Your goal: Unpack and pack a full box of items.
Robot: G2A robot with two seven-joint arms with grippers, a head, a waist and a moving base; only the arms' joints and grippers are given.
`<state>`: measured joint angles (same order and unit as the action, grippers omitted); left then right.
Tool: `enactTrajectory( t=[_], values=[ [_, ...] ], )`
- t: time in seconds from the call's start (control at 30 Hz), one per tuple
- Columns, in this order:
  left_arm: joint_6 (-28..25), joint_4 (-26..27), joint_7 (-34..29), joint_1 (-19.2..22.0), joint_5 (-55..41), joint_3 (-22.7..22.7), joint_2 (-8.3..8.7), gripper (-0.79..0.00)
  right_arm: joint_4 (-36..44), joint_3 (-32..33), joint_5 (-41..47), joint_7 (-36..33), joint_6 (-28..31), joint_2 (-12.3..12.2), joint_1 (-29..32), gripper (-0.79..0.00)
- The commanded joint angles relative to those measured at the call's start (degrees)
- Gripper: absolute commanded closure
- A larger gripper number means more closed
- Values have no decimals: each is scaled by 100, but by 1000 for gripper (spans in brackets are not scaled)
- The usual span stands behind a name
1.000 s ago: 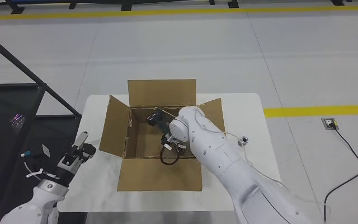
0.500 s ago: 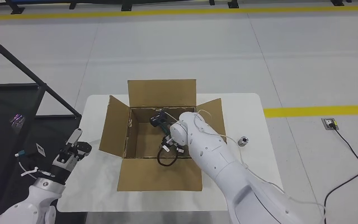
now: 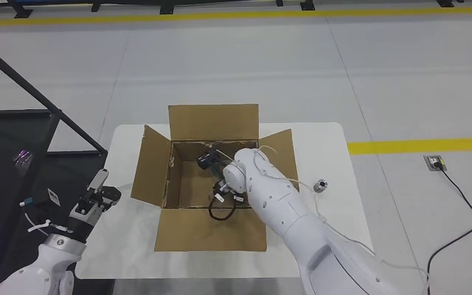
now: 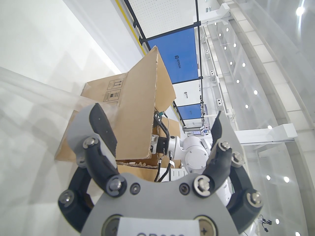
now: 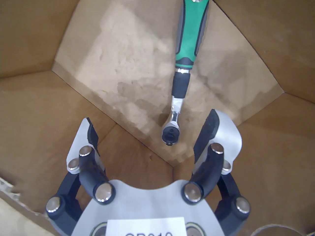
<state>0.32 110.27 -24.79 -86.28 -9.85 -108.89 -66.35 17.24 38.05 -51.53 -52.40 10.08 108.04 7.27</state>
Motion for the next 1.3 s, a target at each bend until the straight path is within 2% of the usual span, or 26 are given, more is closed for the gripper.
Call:
enactTrajectory(
  t=[0.0,0.3,0.57,0.7,0.83,0.93,1.07,1.27],
  values=[
    [-11,41,46,-7,37,20,0,-785,176,19,41,-27,-102,-13,103,-785],
    [2,34,161,-8,28,-5,7,-785,1506,-138,-472,-483,-768,-98,800,-785],
    [-16,58,188,-33,29,14,12,-785,3475,109,-1250,-1040,-1428,-496,1761,-785],
    [-44,81,218,-53,32,23,13,-785,4449,202,-1676,-1549,-1421,-677,2279,-785],
    [-80,68,246,-91,-14,-10,13,-785,5026,382,-2093,-1770,-1543,-810,2621,-785],
    [-106,62,249,-120,-34,-26,14,-785,5097,605,-2303,-1695,-1538,-886,2704,-785],
    [-157,92,248,-182,-46,-39,13,-785,4788,837,-2305,-1454,-1137,-926,2568,-785],
    [-269,119,261,-318,-79,-78,9,-785,3456,1035,-1827,-949,-300,-851,1896,-785]
  ],
)
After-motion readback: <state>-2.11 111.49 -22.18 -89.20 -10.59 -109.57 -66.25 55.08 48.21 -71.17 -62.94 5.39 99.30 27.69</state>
